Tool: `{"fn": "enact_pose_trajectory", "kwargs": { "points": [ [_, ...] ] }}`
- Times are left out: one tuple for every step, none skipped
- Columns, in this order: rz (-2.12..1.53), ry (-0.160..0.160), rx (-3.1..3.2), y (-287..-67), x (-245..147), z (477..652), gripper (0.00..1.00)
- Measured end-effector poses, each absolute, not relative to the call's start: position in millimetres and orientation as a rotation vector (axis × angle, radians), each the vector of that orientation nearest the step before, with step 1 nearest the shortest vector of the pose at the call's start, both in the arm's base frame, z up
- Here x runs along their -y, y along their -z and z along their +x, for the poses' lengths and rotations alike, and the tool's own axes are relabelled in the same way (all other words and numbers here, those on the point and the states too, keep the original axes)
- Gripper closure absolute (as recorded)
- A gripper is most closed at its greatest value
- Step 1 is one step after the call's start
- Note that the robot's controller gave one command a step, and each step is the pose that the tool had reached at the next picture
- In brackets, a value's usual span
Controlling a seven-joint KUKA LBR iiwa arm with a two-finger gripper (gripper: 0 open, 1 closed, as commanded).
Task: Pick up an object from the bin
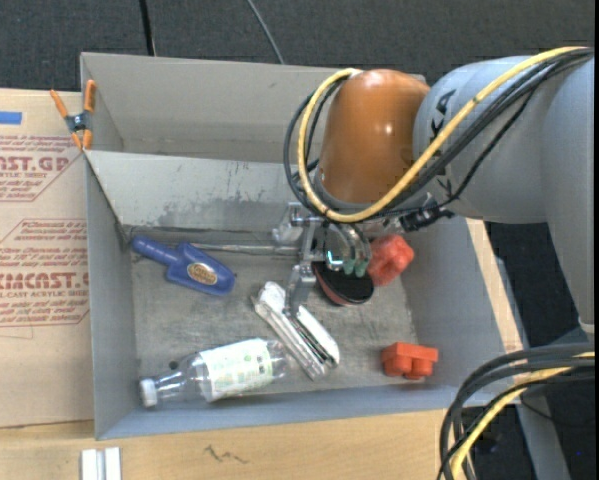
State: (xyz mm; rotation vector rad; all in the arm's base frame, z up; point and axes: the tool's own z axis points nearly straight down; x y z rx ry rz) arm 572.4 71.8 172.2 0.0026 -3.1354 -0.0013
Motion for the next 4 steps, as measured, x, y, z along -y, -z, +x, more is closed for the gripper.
{"fn": "enact_pose_trajectory", "kwargs": {
  "points": [
    [0.002, 0.002, 3.143, -176.5, -71.5, 574.2, 0.0],
    [0.022, 0.002, 3.151, -135.4, -88.5, 537.7, 0.0],
    [0.161, 0.005, 3.171, -117.1, -93.7, 524.8, 0.0],
    [0.364, 0.0, 3.148, -130.9, -80.7, 503.5, 0.0]
  ]
}}
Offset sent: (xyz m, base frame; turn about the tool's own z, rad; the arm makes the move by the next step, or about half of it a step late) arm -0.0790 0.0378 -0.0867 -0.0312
